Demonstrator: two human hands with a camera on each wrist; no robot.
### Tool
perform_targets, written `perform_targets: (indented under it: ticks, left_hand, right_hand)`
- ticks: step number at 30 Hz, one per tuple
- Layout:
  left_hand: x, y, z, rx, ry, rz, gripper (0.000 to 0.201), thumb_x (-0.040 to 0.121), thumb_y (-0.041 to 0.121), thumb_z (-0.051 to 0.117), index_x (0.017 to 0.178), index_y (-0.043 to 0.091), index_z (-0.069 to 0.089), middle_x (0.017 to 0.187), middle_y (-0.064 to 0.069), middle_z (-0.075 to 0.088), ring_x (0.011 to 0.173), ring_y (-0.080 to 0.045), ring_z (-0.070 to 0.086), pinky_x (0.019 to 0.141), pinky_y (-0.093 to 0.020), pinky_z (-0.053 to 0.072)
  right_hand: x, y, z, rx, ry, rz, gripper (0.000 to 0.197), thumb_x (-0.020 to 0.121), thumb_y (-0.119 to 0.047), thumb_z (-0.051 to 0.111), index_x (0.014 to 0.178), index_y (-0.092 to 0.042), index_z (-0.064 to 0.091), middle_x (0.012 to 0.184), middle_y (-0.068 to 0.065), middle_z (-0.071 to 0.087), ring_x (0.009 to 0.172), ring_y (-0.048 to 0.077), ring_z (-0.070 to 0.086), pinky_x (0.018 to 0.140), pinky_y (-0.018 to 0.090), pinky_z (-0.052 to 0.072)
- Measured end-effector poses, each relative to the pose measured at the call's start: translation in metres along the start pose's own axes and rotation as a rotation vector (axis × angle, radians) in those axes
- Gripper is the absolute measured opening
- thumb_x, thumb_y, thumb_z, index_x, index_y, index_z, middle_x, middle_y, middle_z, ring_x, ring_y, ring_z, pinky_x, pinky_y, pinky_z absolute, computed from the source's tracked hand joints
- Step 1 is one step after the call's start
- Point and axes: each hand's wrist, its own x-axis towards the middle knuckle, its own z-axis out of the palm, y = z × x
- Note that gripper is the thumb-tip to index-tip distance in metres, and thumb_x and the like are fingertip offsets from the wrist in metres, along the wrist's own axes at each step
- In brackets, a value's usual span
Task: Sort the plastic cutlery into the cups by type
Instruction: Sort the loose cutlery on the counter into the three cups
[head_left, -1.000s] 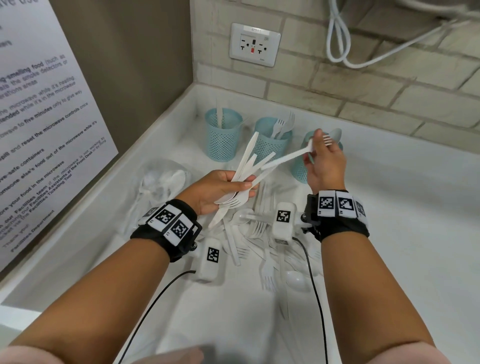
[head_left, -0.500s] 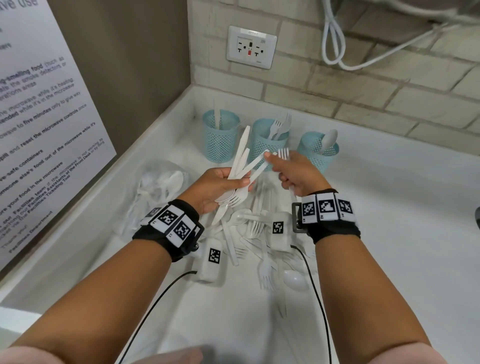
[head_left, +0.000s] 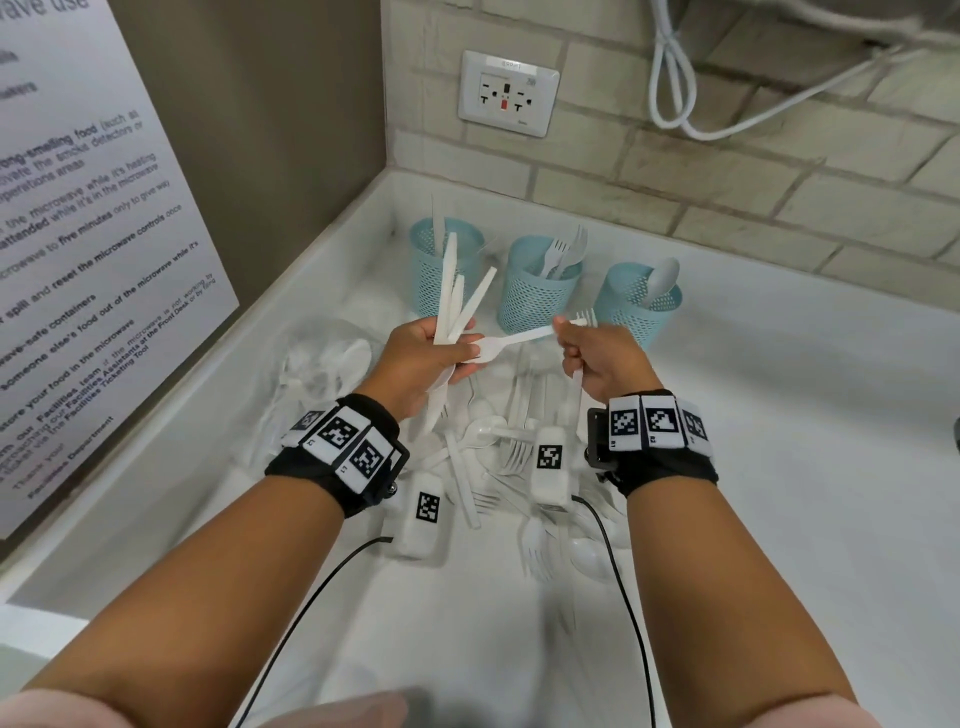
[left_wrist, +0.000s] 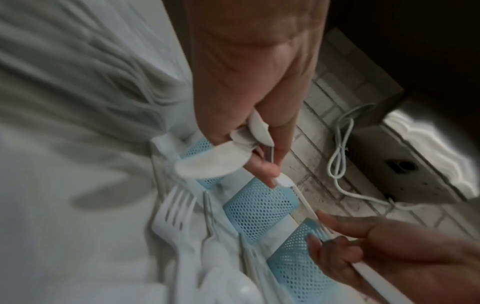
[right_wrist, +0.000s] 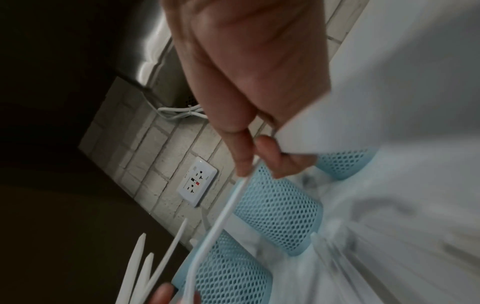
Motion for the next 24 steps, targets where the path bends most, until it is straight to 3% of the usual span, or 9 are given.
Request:
perform_targets:
  ticks: [3, 5, 8, 11, 14, 16, 19, 21, 24]
  left_hand:
    - [0.002, 0.000, -0.003, 0.052, 0.041, 0.026, 0.034, 0.077, -0.015, 0.064, 0.109, -0.003, 0.062, 0.090, -0.008, 0.067, 0.079, -0.018, 0.066, 0.066, -0.021, 0.058]
    - [0.003, 0.001, -0.004, 0.089, 0.037, 0.041, 0.034, 0.076, -0.015, 0.065, 0.108, -0.001, 0.062, 0.088, -0.007, 0.067, 0.079, -0.017, 0.066, 0.063, -0.020, 0.058]
    - [0.004, 0.003, -0.003, 0.142, -0.027, 0.049, 0.036, 0.076, -0.012, 0.068, 0.110, 0.000, 0.062, 0.093, -0.007, 0.068, 0.081, -0.016, 0.066, 0.064, -0.021, 0.058]
    - [0.005, 0.007, 0.000, 0.159, -0.075, 0.077, 0.035, 0.078, -0.008, 0.068, 0.111, 0.003, 0.063, 0.097, -0.009, 0.068, 0.083, -0.018, 0.067, 0.071, -0.023, 0.059]
    - [0.007, 0.007, 0.003, 0.159, -0.018, 0.130, 0.031, 0.079, -0.005, 0.069, 0.109, 0.000, 0.063, 0.094, -0.012, 0.069, 0.082, -0.019, 0.067, 0.071, -0.022, 0.058]
    - [0.009, 0.005, 0.004, 0.161, 0.028, 0.167, 0.024, 0.078, -0.005, 0.070, 0.101, 0.000, 0.065, 0.092, -0.014, 0.068, 0.080, -0.020, 0.066, 0.072, -0.023, 0.058]
    - [0.010, 0.002, 0.007, 0.175, 0.084, 0.209, 0.013, 0.078, -0.004, 0.071, 0.088, 0.002, 0.067, 0.082, -0.011, 0.066, 0.071, -0.014, 0.065, 0.069, -0.021, 0.058]
    - [0.011, 0.000, 0.009, 0.189, 0.103, 0.215, 0.012, 0.077, -0.004, 0.071, 0.089, -0.001, 0.067, 0.079, -0.009, 0.066, 0.069, -0.013, 0.065, 0.068, -0.021, 0.057]
    - [0.011, 0.001, 0.013, 0.133, 0.101, 0.184, 0.008, 0.079, -0.003, 0.070, 0.083, 0.003, 0.067, 0.079, -0.010, 0.067, 0.070, -0.019, 0.066, 0.068, -0.021, 0.058]
  right_hand:
    - [0.003, -0.002, -0.005, -0.170, 0.192, -0.106, 0.006, 0.087, 0.004, 0.052, 0.092, 0.000, 0.053, 0.073, 0.008, 0.048, 0.062, 0.018, 0.046, 0.051, 0.022, 0.037]
    - [0.003, -0.007, -0.005, -0.229, 0.303, -0.313, 0.025, 0.088, 0.006, 0.044, 0.111, 0.000, 0.052, 0.086, 0.008, 0.054, 0.080, 0.022, 0.054, 0.067, 0.025, 0.045]
    - [-0.007, -0.020, 0.000, -0.444, 0.210, -0.540, 0.030, 0.092, 0.000, 0.045, 0.121, -0.001, 0.051, 0.096, 0.008, 0.062, 0.090, 0.021, 0.059, 0.082, 0.029, 0.048]
    - [-0.022, -0.027, 0.008, -0.778, -0.138, -0.396, 0.015, 0.093, -0.009, 0.053, 0.104, -0.004, 0.062, 0.094, 0.011, 0.065, 0.083, 0.022, 0.060, 0.070, 0.028, 0.049]
    - [-0.035, -0.023, 0.014, -0.834, -0.401, -0.153, 0.016, 0.099, -0.013, 0.042, 0.098, -0.011, 0.058, 0.086, 0.009, 0.070, 0.067, 0.018, 0.066, 0.059, 0.022, 0.047]
    - [-0.038, -0.017, 0.018, -0.781, -0.456, -0.058, 0.020, 0.102, -0.017, 0.036, 0.107, -0.008, 0.053, 0.077, 0.009, 0.068, 0.058, 0.017, 0.063, 0.058, 0.027, 0.047]
    - [-0.039, -0.012, 0.020, -0.708, -0.486, -0.035, 0.028, 0.102, -0.028, 0.036, 0.107, -0.005, 0.051, 0.067, 0.007, 0.059, 0.049, 0.014, 0.047, 0.044, 0.021, 0.040]
    - [-0.039, -0.010, 0.021, -0.717, -0.535, -0.030, 0.026, 0.100, -0.034, 0.041, 0.093, -0.011, 0.052, 0.063, 0.002, 0.050, 0.048, 0.011, 0.040, 0.041, 0.019, 0.034]
    - [-0.037, -0.012, 0.021, -0.866, -0.547, -0.074, 0.026, 0.096, -0.025, 0.052, 0.075, -0.011, 0.048, 0.059, 0.001, 0.045, 0.049, 0.011, 0.037, 0.044, 0.019, 0.034]
